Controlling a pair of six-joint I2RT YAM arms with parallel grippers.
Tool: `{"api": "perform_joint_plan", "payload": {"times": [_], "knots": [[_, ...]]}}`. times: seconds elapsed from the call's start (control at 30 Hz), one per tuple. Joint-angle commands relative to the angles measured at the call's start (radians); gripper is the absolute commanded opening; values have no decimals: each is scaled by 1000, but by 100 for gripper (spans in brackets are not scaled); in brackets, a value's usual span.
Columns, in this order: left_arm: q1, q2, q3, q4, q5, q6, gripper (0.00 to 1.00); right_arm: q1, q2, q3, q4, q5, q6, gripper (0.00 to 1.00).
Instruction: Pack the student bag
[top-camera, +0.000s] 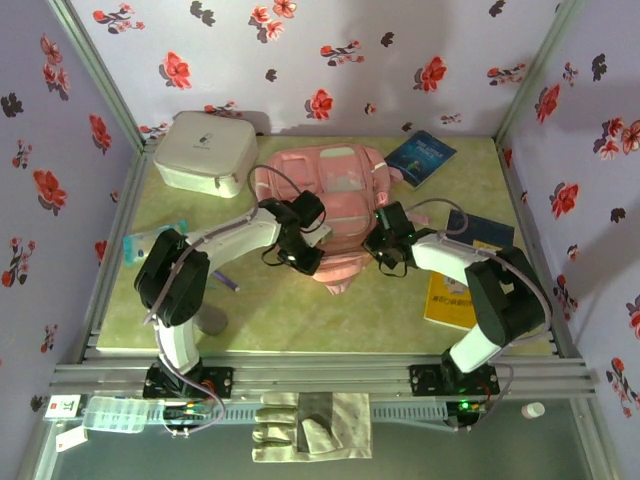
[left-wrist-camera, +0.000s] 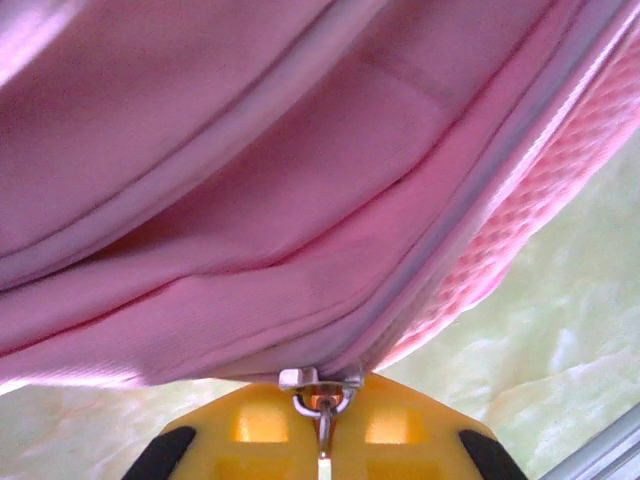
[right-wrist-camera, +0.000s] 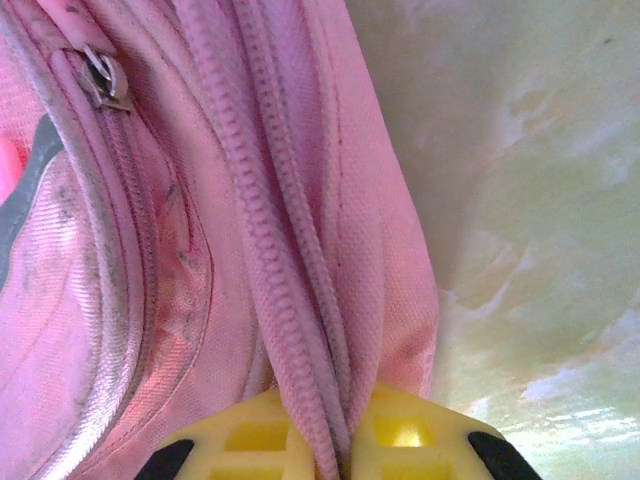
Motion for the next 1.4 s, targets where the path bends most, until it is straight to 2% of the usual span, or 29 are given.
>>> {"api": "perform_joint_plan", "payload": {"times": [0.0, 0.23, 0.33, 0.4, 0.47, 0.6, 0.73, 0.97, 1.17, 1.37], "knots": [[53, -54, -39, -124, -90, 81, 0, -43, 18, 25, -36, 184, -56, 9], [141, -34, -29, -105, -139, 83, 0, -80, 39, 70, -52, 209, -119, 9], [144, -9, -8, -51, -129, 64, 0, -87, 39, 83, -40, 187, -146, 12], [138, -1, 5, -31, -118, 41, 0, -90, 17, 82, -39, 154, -148, 22], [125, -4, 12, -8, -107, 13, 0, -90, -34, 65, -45, 130, -137, 40], [72, -19, 8, 55, -72, -49, 0, -91, -160, 44, -124, 80, -135, 65], [-1, 10, 37, 116, -68, -125, 0, -89, -248, 9, -200, 48, -78, 77], [-96, 58, 86, 187, -85, -191, 0, -39, -335, -62, -249, 69, 68, 82], [-128, 98, 98, 182, -85, -199, 0, 17, -339, -113, -267, 127, 159, 84], [-128, 110, 100, 154, -88, -170, 0, 20, -242, -110, -177, 93, 130, 72]]}}
